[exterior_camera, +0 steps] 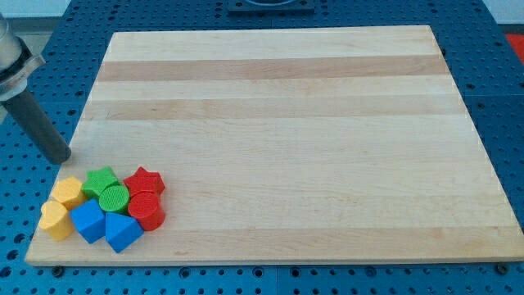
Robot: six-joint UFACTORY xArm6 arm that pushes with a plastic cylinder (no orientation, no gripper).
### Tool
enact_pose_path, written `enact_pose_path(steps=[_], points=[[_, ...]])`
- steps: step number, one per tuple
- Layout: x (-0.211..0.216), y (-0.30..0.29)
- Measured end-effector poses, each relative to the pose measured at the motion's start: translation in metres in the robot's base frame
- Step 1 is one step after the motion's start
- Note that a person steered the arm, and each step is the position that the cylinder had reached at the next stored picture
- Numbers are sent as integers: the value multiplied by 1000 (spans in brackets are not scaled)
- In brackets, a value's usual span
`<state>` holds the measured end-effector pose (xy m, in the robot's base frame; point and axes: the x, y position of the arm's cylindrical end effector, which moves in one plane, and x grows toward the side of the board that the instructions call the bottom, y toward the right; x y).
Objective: Separate the yellow heart from the group of blocks
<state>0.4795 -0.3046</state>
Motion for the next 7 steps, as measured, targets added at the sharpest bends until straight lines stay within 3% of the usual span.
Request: enact_pose_path(steps=[6, 7], points=[[46, 0], [78, 0]])
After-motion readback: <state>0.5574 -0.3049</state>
